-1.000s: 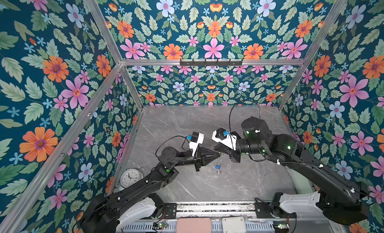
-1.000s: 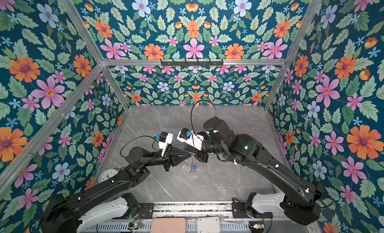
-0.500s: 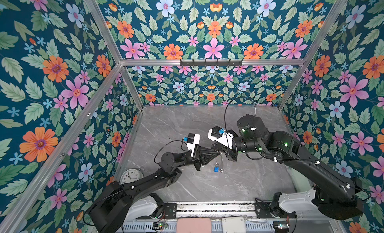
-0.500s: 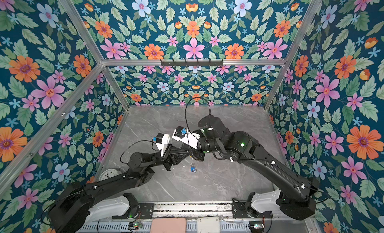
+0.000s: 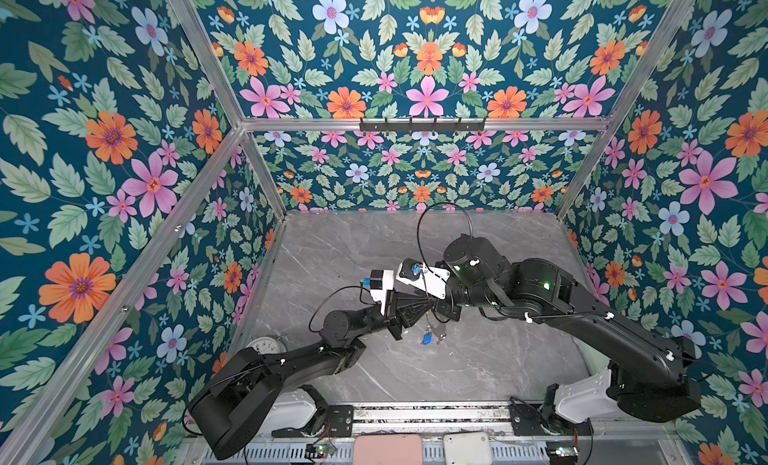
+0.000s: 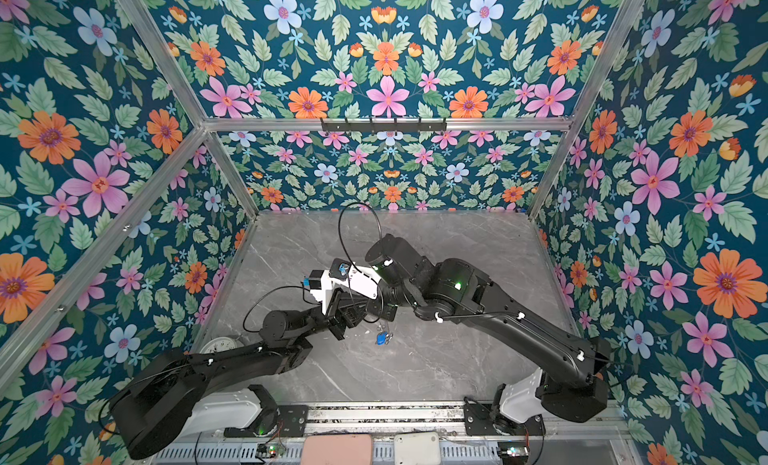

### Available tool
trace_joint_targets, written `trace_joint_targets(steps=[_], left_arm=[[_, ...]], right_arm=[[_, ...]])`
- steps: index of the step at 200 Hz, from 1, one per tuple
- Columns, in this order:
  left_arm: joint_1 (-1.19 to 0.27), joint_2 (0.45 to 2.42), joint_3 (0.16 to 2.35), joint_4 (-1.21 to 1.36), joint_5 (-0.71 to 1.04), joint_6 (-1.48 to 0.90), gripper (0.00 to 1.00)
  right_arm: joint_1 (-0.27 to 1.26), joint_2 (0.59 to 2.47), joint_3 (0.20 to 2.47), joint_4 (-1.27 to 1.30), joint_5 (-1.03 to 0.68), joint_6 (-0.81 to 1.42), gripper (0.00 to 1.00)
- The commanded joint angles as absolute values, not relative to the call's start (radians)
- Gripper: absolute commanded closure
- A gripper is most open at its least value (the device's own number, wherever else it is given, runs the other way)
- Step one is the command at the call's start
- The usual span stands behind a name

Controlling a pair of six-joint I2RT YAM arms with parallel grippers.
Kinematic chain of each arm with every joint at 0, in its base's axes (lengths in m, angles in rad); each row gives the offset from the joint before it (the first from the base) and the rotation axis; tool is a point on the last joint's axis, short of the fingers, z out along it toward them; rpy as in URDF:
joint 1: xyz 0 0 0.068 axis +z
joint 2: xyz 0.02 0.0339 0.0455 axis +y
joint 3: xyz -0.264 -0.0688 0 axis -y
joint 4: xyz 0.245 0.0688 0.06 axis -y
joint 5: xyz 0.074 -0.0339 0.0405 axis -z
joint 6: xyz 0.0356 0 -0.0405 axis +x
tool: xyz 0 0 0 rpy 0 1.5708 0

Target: Remove the keys from the keyring

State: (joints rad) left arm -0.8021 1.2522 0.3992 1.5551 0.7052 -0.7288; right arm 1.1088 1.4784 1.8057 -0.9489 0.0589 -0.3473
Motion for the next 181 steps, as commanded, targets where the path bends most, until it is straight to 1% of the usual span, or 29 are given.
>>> trace_joint_targets(steps=[1,28,48,66,92,109,122,152,181], left_arm=[[-0.810,1.246,0.407,1.672,0.734,-0.689,1.00],[-0.810,1.236,0.394,1.672,0.721,-0.659,1.00],[-0.810,1.238,0.393,1.674,0.719,-0.650,1.00],[-0.810,1.238,0.392,1.674,0.721,-0.649,1.00],[-0.809,1.229,0.385,1.674,0.717,-0.643,1.00],[-0.809,1.226,0.381,1.674,0.713,-0.641,1.00],[-0.808,1.225,0.381,1.674,0.716,-0.639,1.00],[-0.808,1.222,0.377,1.674,0.707,-0.635,1.00],[-0.808,1.218,0.374,1.674,0.698,-0.635,1.00]], right_arm=[[1.140,1.527,1.825,-0.855,0.053,-0.344,1.00],[1.185,1.581,1.873,-0.855,0.149,-0.359,1.00],[1.223,1.616,1.902,-0.853,0.187,-0.372,1.00],[1.249,1.635,1.911,-0.831,0.221,-0.386,0.93],[1.255,1.618,1.909,-0.792,0.172,-0.375,0.84],[1.265,1.571,1.876,-0.740,0.129,-0.371,0.76],[1.267,1.530,1.854,-0.709,0.090,-0.356,0.72],[1.266,1.404,1.774,-0.636,0.006,-0.312,0.68],[1.267,1.250,1.651,-0.556,0.008,-0.263,0.65]])
